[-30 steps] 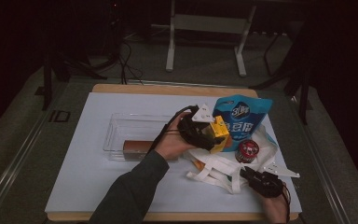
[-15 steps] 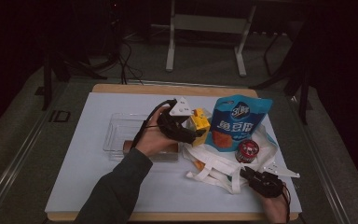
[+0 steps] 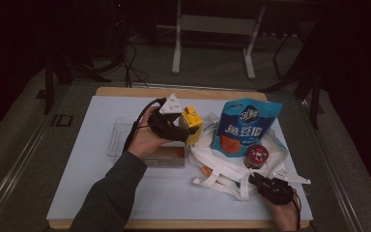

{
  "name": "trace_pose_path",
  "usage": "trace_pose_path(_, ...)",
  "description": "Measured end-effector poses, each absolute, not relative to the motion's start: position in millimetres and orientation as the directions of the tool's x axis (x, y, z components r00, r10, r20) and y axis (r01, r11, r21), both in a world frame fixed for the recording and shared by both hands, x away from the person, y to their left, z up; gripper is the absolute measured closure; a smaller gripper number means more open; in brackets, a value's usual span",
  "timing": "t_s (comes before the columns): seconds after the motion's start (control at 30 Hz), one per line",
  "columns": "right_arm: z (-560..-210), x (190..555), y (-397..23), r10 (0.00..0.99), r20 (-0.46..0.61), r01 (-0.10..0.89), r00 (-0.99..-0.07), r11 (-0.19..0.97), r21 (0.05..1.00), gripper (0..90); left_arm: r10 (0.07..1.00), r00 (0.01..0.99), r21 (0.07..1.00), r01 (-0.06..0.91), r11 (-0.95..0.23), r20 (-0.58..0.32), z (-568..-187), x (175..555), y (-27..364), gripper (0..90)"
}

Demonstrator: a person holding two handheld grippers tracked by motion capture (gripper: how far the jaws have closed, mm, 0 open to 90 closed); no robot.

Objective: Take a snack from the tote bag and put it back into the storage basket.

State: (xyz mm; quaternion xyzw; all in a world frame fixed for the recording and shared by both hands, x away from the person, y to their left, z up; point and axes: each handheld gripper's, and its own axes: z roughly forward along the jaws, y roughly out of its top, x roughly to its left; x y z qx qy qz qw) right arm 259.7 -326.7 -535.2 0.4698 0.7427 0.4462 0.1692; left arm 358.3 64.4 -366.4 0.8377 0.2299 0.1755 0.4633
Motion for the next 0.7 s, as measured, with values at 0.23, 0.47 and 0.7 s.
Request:
trace_pose_path(0.23,-535,260,-327,0.849,0.167,0.546,-0.501,0.161,0.822,72.9,0.58,0.811,0.852,0.244,-0.463,0.083,-369,361,77,29.0)
trace_pose_path(0.47,-535,260,-327,0.849,0.166,0.546,-0.502,0.162,0.822,72.9,0.619,0.782,0.852,0.275,-0.446,0.071,-373,364,95,29.0)
trace_pose_path(0.7,-535,259,-327,0.849,0.166,0.546,-0.501,0.161,0.822,72.9,0.646,0.76,0.85,0.292,-0.438,0.072,-376,366,110,29.0)
